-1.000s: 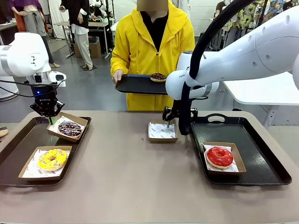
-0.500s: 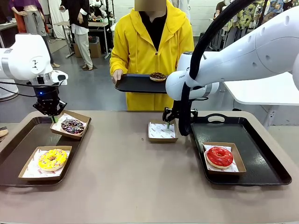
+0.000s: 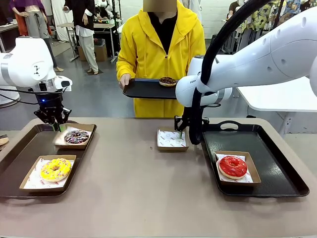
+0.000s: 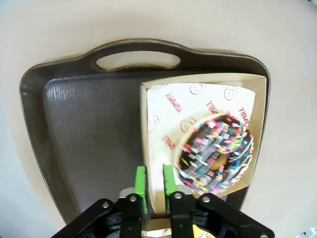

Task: Individually package the donuts and arrange them on the tray.
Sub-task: Place the picked Paper togo box on the Handle tray while simultaneously picking up another Paper togo box from the table with the other hand.

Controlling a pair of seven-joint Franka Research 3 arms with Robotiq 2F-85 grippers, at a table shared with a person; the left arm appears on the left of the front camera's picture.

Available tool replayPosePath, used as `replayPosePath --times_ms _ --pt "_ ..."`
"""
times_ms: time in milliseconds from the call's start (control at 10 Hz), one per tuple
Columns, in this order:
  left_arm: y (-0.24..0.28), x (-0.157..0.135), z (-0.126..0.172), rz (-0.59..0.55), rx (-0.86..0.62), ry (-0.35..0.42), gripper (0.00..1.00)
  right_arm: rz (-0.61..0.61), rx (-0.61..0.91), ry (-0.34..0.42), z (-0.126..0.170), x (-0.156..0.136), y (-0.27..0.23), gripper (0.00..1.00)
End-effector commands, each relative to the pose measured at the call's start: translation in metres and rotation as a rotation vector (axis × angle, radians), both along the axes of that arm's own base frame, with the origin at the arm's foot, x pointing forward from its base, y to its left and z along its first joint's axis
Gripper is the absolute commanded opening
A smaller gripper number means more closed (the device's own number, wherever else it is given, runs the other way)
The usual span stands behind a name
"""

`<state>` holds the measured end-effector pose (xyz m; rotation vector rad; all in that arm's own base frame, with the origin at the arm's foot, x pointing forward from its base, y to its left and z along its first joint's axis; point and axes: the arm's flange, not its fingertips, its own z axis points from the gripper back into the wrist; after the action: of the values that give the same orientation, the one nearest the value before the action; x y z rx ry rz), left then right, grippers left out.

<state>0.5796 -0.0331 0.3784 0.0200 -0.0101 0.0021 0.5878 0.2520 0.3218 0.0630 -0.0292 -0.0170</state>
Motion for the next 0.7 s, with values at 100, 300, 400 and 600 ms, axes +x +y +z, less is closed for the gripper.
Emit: replayPosePath --times_ms 100,300,400,600 --pt "-0.0038 -0.0061 0.0043 -0.003 0.025 -0.006 1.0 -0.033 0.027 0.004 -0.0033 0.0002 -0.0015 0.0" --pt "-0.0041 -0.0058 0.0049 -0.005 0.023 0.0 0.89 -0.039 0.03 0.007 -0.0041 0.0007 -0.002 0.03" --pt "-0.0042 -0.0059 0.0053 -0.006 0.021 0.002 0.98 -0.041 0.03 0.008 -0.0044 0.001 -0.002 0.0" --pt "-0.0047 -0.0061 0.0055 -0.005 0.018 0.006 1.0 -0.047 0.032 0.014 -0.0051 0.001 -0.0025 0.0"
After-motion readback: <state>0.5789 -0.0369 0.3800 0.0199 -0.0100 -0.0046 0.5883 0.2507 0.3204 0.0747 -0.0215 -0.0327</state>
